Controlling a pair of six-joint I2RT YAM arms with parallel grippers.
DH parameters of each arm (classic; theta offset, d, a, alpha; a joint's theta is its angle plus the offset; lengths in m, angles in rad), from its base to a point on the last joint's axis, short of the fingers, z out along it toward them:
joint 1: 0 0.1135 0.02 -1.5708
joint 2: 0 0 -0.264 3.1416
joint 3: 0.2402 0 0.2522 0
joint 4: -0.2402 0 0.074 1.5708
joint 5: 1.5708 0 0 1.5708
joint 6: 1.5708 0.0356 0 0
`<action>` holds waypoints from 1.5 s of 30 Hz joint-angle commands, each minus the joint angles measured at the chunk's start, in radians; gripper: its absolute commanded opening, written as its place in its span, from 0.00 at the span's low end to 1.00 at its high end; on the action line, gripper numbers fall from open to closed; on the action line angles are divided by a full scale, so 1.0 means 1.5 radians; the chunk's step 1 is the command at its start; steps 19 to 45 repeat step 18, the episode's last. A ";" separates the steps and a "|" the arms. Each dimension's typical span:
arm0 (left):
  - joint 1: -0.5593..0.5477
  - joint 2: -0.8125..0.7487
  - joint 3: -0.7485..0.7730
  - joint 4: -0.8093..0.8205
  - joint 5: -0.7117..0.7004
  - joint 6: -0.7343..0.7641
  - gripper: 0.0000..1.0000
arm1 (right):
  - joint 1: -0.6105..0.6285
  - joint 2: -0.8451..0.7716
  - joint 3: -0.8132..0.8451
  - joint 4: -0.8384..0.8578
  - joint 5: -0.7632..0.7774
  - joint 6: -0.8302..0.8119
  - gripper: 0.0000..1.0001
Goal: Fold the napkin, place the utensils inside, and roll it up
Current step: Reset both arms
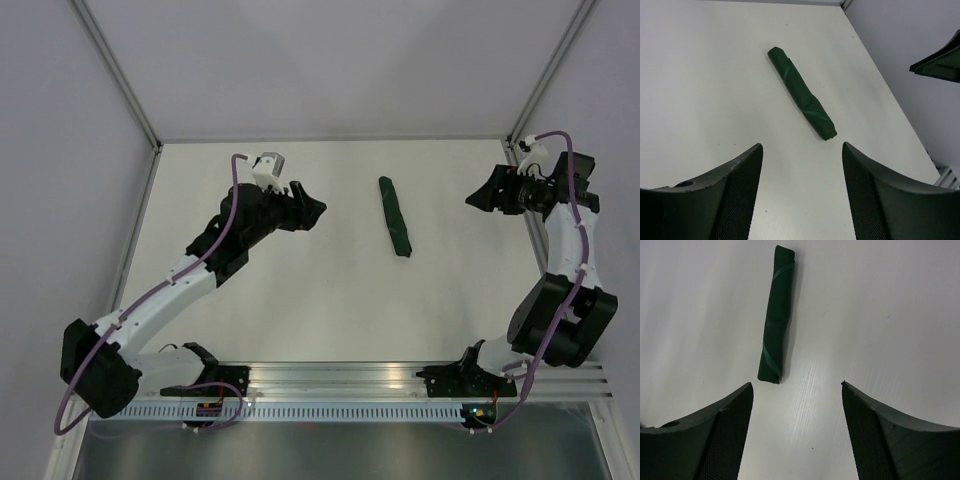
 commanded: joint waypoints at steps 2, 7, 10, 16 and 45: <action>0.007 -0.099 -0.022 -0.134 0.039 0.070 0.70 | -0.001 -0.103 -0.050 0.024 0.043 -0.050 0.77; 0.011 -0.160 -0.024 -0.198 0.032 0.087 0.72 | -0.020 -0.147 -0.088 0.042 0.046 -0.046 0.78; 0.012 -0.179 -0.024 -0.208 0.029 0.093 0.73 | -0.031 -0.148 -0.082 0.042 0.042 -0.048 0.77; 0.013 -0.178 -0.020 -0.210 0.036 0.096 0.73 | -0.038 -0.166 -0.094 0.065 0.056 -0.042 0.78; 0.013 -0.177 -0.017 -0.211 0.040 0.097 0.73 | -0.038 -0.172 -0.094 0.066 0.059 -0.042 0.78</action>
